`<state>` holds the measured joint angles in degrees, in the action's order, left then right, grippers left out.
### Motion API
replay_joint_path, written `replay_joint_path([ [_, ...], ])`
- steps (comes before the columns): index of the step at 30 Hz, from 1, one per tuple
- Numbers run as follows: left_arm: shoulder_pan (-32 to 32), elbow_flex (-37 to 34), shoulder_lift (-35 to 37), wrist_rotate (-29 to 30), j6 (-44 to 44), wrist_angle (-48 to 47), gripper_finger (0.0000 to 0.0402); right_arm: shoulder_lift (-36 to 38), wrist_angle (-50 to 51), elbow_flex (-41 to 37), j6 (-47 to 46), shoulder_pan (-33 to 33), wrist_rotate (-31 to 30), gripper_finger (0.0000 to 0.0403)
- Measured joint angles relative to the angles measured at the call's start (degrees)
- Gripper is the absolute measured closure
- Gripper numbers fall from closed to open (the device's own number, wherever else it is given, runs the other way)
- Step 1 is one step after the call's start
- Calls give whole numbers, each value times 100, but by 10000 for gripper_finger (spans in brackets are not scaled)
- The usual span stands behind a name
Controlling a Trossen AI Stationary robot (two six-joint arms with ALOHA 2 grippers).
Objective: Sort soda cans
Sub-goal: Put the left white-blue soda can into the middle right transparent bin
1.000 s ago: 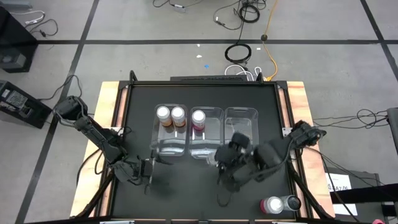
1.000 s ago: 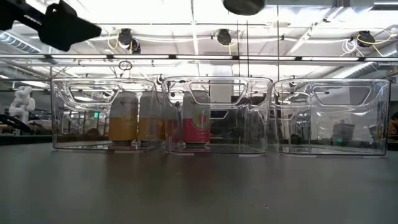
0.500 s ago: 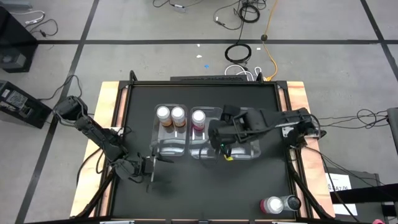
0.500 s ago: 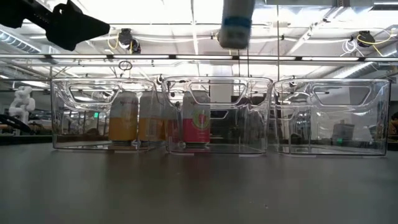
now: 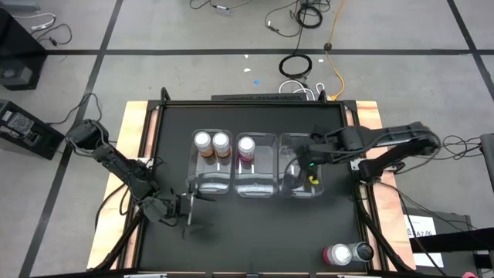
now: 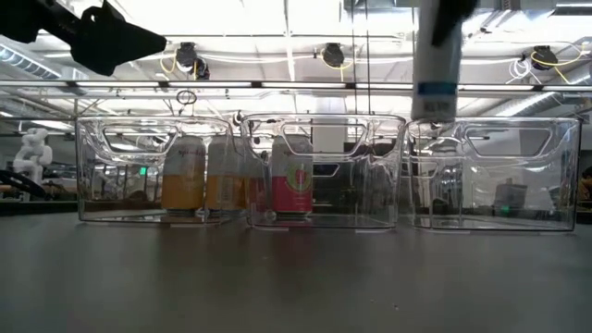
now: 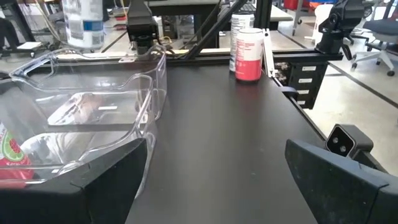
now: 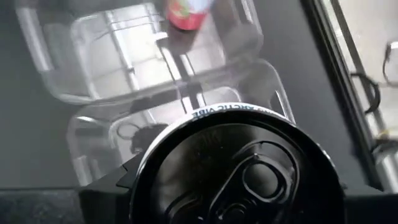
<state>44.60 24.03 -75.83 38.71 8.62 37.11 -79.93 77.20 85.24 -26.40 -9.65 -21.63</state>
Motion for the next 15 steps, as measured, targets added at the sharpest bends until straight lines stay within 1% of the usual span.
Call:
replay_joint_path([
  [3,0,0,0,12,-4,106,11,472,-491,-873,-166,246,165,166],
  [7,0,0,0,12,5,200,11,706,-1033,-1724,20,611,550,166],
  [11,0,0,0,14,8,325,11,742,-1316,-2334,385,1029,706,165],
  [13,0,0,0,14,85,327,11,745,-1503,-2557,589,1227,711,165],
  [15,0,0,0,14,155,323,11,753,-1753,-2729,799,1437,862,164],
])
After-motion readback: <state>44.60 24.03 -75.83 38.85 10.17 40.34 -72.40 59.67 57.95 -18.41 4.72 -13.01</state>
